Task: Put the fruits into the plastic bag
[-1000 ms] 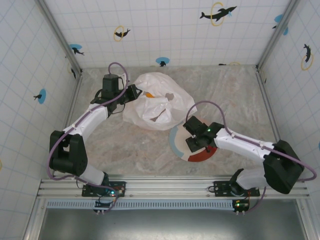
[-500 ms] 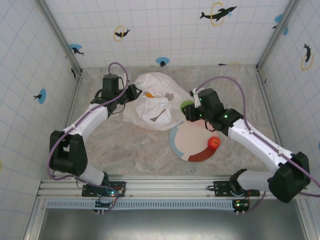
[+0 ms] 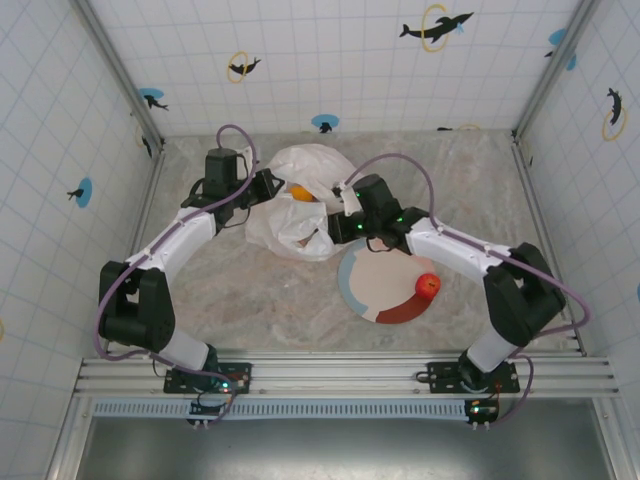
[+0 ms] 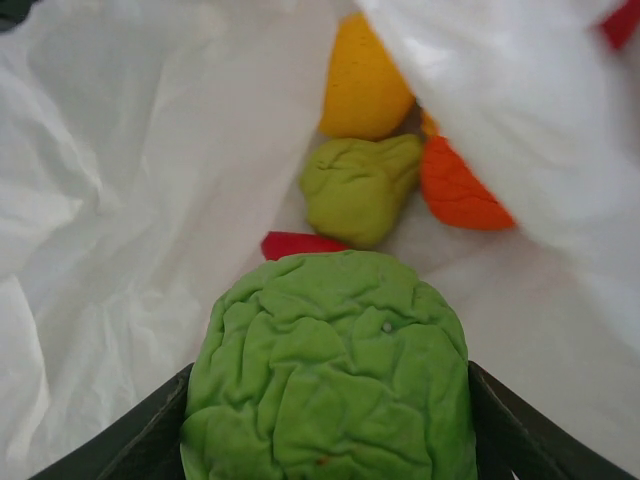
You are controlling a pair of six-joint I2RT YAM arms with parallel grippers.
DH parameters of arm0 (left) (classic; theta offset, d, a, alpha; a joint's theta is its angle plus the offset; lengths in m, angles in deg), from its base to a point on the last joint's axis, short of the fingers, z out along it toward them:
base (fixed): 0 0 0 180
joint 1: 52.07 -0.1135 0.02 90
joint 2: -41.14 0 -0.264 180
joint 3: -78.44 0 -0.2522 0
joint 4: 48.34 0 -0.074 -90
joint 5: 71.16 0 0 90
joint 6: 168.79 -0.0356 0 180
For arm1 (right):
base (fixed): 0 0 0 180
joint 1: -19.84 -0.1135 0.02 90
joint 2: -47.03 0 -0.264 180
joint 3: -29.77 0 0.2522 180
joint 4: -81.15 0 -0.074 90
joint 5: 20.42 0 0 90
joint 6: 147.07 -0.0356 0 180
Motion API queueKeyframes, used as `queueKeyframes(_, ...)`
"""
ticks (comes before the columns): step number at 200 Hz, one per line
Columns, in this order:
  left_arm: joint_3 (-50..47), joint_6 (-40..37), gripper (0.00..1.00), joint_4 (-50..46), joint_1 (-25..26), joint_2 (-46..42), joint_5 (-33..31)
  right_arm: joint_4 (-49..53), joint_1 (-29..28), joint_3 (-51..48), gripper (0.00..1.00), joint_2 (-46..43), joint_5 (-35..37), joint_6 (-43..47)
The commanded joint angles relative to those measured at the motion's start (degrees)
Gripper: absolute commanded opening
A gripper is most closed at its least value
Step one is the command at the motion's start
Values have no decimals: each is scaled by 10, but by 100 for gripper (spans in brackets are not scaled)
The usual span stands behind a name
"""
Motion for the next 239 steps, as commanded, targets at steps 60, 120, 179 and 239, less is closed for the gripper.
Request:
queueKeyframes(60, -2, -4, 0, -4, 4, -10, 3, -33, -8, 124, 58, 120, 48, 1)
queueKeyframes(120, -1, -4, 0, -3, 5, -15, 3, -92, -19, 159, 63, 184, -21, -57)
queueKeyframes(179, -10, -6, 0, 8, 5, -38, -14, -91, -15, 176, 78, 201, -83, -71)
queueKeyframes(239, -9, -5, 0, 7, 4, -42, -18, -84, -5, 171, 83, 188, -89, -69)
